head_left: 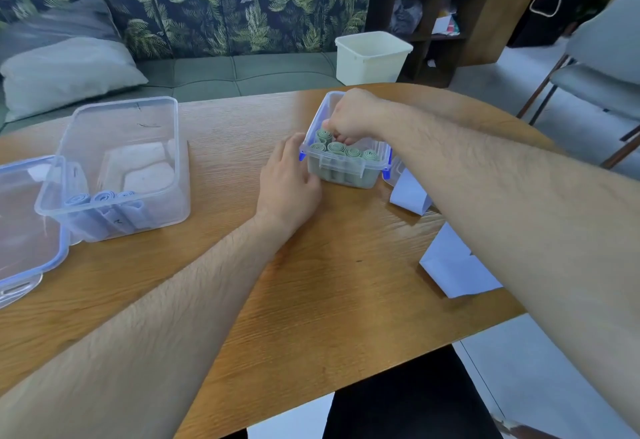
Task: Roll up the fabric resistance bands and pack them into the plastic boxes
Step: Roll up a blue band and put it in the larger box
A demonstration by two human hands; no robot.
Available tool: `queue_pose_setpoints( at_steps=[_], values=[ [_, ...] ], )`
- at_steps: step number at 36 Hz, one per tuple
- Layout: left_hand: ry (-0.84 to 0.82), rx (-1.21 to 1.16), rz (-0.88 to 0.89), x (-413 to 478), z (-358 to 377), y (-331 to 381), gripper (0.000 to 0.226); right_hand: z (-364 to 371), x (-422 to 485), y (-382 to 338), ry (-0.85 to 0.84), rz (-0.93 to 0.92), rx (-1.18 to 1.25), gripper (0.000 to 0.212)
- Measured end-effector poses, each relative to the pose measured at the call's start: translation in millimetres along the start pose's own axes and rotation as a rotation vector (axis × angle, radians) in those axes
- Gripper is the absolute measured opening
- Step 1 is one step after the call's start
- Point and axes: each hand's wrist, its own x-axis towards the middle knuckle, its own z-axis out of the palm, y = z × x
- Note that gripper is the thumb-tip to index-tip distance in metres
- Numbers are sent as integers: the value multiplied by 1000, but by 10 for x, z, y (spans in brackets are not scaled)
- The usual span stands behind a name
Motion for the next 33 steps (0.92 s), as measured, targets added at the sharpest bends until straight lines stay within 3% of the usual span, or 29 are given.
queue_pose_setpoints(
  at_steps=[3, 7, 15, 20, 26, 30, 33],
  values=[
    [9, -12, -1, -3, -32, 28, 54, 5, -104, 15, 117, -48, -159, 32],
    [69, -40, 36, -7, -68, 126, 41, 151, -374, 77, 308, -113, 36, 28],
    [77, -129, 175, -398, -32, 475, 21, 483, -1326, 336, 477, -236, 142, 18],
    [-12, -216, 204, -918, 127, 698, 17, 648, -1880, 725, 511, -185, 177, 18],
    [-294, -206, 222, -1264, 437, 913, 12, 743, -2414, 1316, 527, -105, 54, 12],
    [-381, -149, 277, -1275, 614, 1100, 15, 662, -2565, 1652, 682, -39, 1, 14],
    [-403, -72, 290, -1219, 749, 1273, 19, 545, -2573, 1877, 796, 79, -41, 30]
  ],
)
